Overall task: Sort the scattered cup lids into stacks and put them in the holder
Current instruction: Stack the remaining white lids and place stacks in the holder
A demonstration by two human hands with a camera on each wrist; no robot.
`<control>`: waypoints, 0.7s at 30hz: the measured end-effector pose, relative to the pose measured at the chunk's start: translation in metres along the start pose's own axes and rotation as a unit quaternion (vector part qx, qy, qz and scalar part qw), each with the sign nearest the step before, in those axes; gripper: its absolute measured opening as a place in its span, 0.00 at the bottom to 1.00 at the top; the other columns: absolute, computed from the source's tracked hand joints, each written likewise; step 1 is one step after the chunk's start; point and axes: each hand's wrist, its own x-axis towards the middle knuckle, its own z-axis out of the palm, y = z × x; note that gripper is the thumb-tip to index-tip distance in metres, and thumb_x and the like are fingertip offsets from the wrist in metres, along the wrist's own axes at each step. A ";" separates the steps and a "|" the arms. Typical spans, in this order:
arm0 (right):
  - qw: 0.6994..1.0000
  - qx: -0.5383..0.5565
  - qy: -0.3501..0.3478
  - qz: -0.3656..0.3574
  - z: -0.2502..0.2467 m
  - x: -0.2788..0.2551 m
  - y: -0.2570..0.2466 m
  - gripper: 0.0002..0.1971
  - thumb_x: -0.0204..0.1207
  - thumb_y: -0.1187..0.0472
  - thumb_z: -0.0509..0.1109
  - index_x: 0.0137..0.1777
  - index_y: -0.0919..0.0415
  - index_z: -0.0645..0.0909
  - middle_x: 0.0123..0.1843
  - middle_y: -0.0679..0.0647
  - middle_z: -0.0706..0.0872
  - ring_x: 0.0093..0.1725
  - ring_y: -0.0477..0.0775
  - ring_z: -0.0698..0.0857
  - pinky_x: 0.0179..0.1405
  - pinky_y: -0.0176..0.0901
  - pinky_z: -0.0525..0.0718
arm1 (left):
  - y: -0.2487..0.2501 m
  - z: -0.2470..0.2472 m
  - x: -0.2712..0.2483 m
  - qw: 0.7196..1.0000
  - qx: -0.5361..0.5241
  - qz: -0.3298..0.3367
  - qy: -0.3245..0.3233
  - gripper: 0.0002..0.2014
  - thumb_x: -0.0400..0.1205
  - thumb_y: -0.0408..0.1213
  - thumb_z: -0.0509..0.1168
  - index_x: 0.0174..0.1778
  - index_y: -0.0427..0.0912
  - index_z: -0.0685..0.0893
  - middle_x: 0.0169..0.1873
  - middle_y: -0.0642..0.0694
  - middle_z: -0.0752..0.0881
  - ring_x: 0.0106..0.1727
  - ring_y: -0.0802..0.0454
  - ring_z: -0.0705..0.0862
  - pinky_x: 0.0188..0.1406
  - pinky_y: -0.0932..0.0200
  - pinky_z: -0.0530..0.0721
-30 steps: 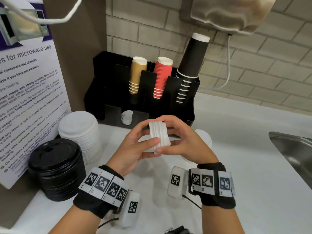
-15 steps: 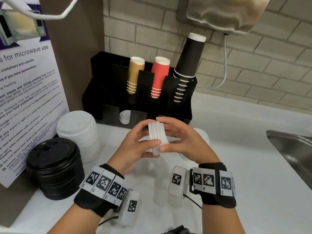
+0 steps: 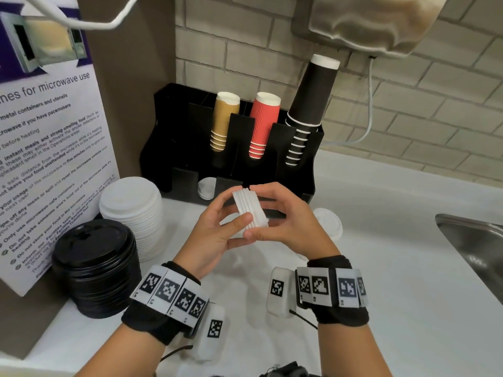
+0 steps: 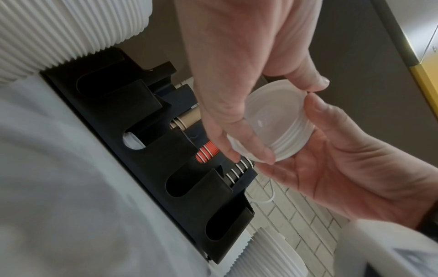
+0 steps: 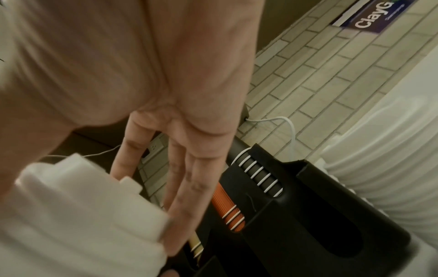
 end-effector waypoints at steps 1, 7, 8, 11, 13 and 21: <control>1.000 -0.005 -0.004 -0.002 0.000 0.004 0.000 0.33 0.61 0.60 0.86 0.67 0.51 0.78 0.63 0.43 0.84 0.65 0.47 0.83 0.52 0.52 0.90 | 0.000 -0.001 0.000 1.000 -0.003 0.001 0.003 0.36 0.64 0.47 0.76 0.71 0.55 0.76 0.64 0.44 0.83 0.63 0.45 0.86 0.49 0.46 0.89; 0.996 -0.062 -0.064 -0.023 0.001 0.040 -0.007 0.30 0.62 0.62 0.85 0.63 0.53 0.78 0.59 0.45 0.85 0.60 0.43 0.85 0.52 0.37 0.86 | 0.004 -0.011 0.006 1.000 -0.010 0.007 0.025 0.40 0.69 0.48 0.72 0.80 0.57 0.66 0.70 0.45 0.80 0.69 0.48 0.82 0.62 0.42 0.85; 0.995 -0.069 -0.071 -0.028 -0.001 0.049 -0.008 0.30 0.62 0.62 0.85 0.63 0.53 0.78 0.59 0.46 0.85 0.59 0.43 0.84 0.52 0.36 0.85 | 0.004 -0.013 0.007 0.999 -0.006 0.008 0.035 0.39 0.69 0.50 0.71 0.79 0.60 0.67 0.71 0.48 0.79 0.70 0.50 0.81 0.64 0.43 0.83; 0.995 -0.075 -0.032 -0.053 -0.005 0.086 -0.012 0.31 0.61 0.65 0.85 0.62 0.55 0.77 0.61 0.48 0.84 0.58 0.41 0.84 0.53 0.30 0.82 | 0.003 -0.020 0.009 0.994 -0.003 -0.002 0.112 0.31 0.74 0.53 0.68 0.75 0.58 0.72 0.68 0.52 0.79 0.68 0.53 0.80 0.63 0.50 0.83; 0.993 -0.097 0.022 -0.067 -0.002 0.116 -0.012 0.31 0.62 0.65 0.85 0.64 0.59 0.76 0.60 0.49 0.83 0.59 0.44 0.82 0.54 0.28 0.81 | 0.000 -0.027 0.010 0.987 0.016 -0.004 0.159 0.16 0.82 0.45 0.66 0.66 0.52 0.81 0.64 0.50 0.82 0.60 0.53 0.83 0.57 0.55 0.83; 0.891 -0.440 -0.100 0.045 0.046 0.195 0.011 0.37 0.66 0.58 0.81 0.73 0.62 0.69 0.67 0.63 0.78 0.64 0.66 0.80 0.60 0.55 0.82 | -0.005 -0.039 0.006 0.981 0.029 -0.048 0.186 0.08 0.82 0.35 0.66 0.46 0.52 0.89 0.46 0.50 0.87 0.41 0.55 0.87 0.46 0.58 0.82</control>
